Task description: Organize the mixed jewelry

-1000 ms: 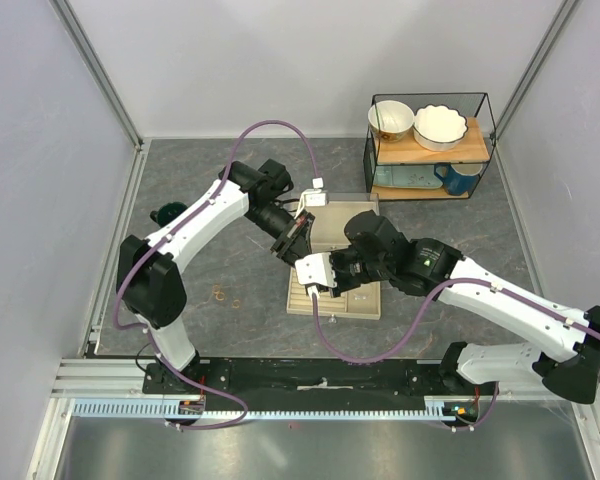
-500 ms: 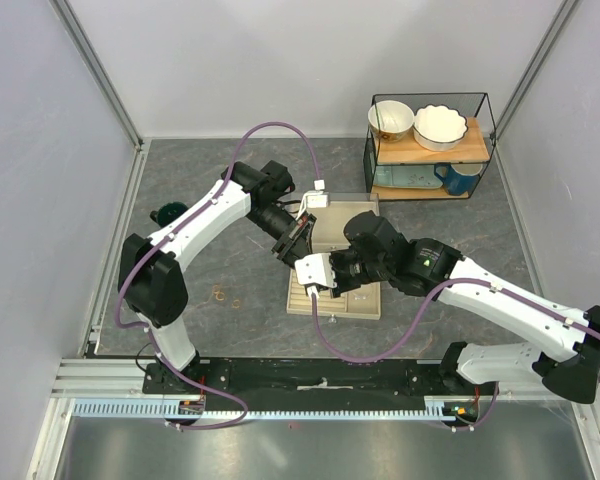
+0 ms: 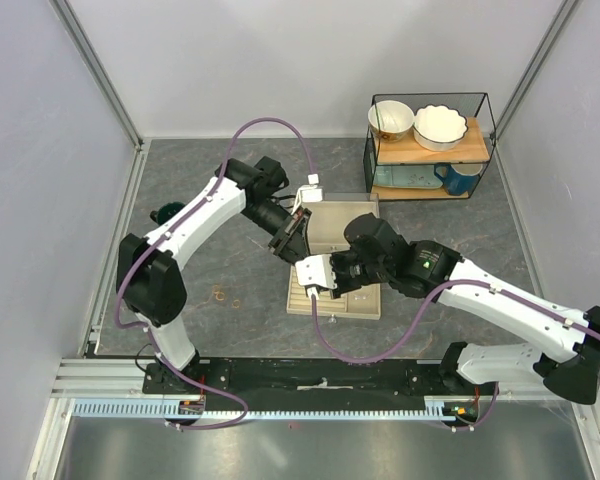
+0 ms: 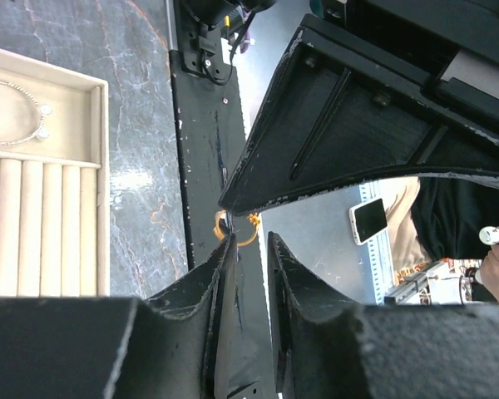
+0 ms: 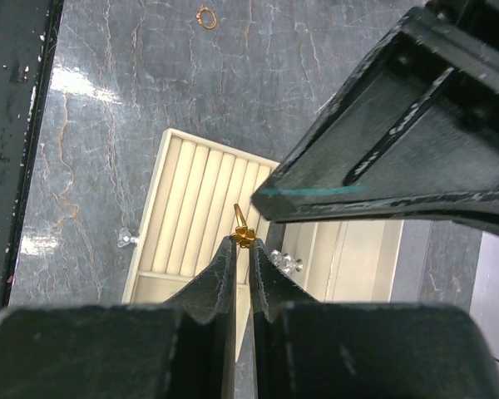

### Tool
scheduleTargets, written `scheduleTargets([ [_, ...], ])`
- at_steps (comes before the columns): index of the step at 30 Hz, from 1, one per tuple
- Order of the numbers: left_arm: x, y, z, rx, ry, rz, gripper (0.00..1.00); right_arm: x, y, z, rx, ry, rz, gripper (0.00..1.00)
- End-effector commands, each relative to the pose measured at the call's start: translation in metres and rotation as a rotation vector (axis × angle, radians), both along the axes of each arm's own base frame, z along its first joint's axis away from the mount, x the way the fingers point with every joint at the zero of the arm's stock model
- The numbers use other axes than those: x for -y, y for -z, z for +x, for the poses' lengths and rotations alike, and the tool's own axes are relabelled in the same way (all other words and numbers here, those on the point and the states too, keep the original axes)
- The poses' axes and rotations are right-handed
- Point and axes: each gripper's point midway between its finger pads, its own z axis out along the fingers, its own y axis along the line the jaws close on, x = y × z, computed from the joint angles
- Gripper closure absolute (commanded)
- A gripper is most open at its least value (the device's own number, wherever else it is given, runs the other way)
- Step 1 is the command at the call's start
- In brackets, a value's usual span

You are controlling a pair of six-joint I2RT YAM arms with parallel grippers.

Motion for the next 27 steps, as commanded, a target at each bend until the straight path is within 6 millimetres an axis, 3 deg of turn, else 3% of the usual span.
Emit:
scheduleTargets([
  [1,-0.005,-0.022,0.009,0.064,-0.035,-0.041,0.71,0.000,-0.008,0.000,0.027,-0.003,0.031,1.00],
  [9,-0.016,-0.019,0.026,0.087,-0.112,-0.015,0.71,0.001,-0.004,0.010,0.015,0.057,0.024,1.00],
  [13,-0.030,-0.018,0.048,0.190,-0.252,0.026,0.71,-0.002,0.003,0.022,-0.006,0.125,0.022,1.00],
  [14,-0.031,-0.015,0.062,0.236,-0.307,0.052,0.71,-0.002,0.005,0.025,-0.013,0.142,0.013,1.00],
  [21,-0.058,-0.006,0.095,0.301,-0.506,0.130,0.71,-0.006,0.047,0.042,-0.137,0.238,-0.077,1.00],
  [27,-0.085,0.001,0.122,0.324,-0.648,0.176,0.72,0.001,0.072,0.063,-0.171,0.308,-0.127,1.00],
])
